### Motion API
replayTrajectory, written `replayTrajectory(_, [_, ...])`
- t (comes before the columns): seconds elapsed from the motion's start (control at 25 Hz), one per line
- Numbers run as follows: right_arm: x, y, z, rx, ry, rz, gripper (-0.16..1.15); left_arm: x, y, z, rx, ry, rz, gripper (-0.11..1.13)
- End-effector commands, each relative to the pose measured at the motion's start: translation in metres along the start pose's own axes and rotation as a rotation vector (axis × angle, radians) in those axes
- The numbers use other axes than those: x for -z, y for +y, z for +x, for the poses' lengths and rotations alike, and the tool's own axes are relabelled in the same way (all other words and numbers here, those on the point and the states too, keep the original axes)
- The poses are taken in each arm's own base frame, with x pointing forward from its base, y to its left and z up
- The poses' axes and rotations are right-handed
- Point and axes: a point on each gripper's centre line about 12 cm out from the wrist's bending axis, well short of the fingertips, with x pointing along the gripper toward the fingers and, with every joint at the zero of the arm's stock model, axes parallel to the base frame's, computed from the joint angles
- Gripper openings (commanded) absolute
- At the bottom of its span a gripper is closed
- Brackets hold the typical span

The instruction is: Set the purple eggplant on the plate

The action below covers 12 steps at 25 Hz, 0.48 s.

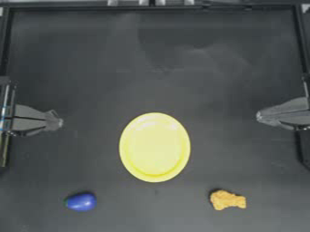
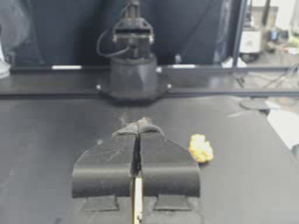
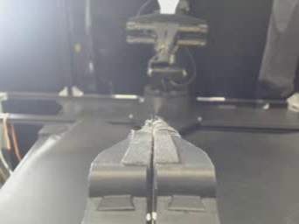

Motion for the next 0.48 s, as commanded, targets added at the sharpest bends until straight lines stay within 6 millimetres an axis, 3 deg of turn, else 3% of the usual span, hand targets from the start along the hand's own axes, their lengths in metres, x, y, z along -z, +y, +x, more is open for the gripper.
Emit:
replayTrajectory(0.04, [0.0015, 0.0006, -0.0007, -0.004, -0.006, -0.007, -0.03, -0.0185, -0.0004, 0.0015, 0.002, -0.055, 0.046, 0.00])
replayTrajectory(0.36, [-0.0007, 0.0007, 0.0004, -0.006, -0.003, -0.030, 0.19, -0.0187, 0.0000, 0.0035, -0.001, -0.023, 0.086, 0.13])
replayTrajectory(0.48, [-0.0010, 0.0015, 0.0009, -0.013, 0.000, -0.052, 0.39, -0.0166, 0.0003, 0.0031, -0.003, -0.017, 0.077, 0.38])
